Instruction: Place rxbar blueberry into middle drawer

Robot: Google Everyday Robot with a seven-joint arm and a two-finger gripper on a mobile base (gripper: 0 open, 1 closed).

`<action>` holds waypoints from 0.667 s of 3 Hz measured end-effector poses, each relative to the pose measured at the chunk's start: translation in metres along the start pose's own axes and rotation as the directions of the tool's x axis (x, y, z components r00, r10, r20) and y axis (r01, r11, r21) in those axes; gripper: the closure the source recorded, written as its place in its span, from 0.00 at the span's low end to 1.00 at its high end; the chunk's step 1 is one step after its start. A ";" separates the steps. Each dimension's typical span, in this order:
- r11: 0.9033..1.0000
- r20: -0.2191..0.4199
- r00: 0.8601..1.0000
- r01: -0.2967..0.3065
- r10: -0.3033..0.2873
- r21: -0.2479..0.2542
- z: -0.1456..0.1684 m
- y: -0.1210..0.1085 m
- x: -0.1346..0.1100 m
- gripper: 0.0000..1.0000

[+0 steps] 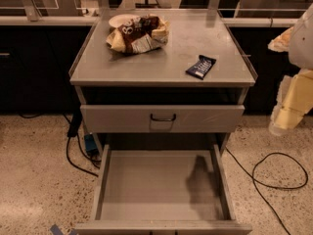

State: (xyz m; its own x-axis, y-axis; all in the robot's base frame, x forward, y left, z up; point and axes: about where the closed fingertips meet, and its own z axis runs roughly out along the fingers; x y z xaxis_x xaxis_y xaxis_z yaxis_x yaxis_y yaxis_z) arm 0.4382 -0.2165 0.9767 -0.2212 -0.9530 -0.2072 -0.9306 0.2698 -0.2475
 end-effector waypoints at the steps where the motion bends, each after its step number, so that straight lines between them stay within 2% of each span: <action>1: 1.000 0.002 1.000 0.010 -0.010 -0.001 0.003 -0.003 -0.001 0.00; 2: 0.999 0.009 0.999 0.040 -0.040 -0.008 0.015 -0.013 -0.006 0.00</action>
Offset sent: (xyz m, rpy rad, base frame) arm 0.0309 0.0053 -0.0209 -0.0036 0.0183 0.0763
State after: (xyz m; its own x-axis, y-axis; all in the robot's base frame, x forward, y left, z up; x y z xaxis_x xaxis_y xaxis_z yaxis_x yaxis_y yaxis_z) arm 0.4561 -0.2126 0.9674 -0.1807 -0.9618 -0.2055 -0.9410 0.2299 -0.2484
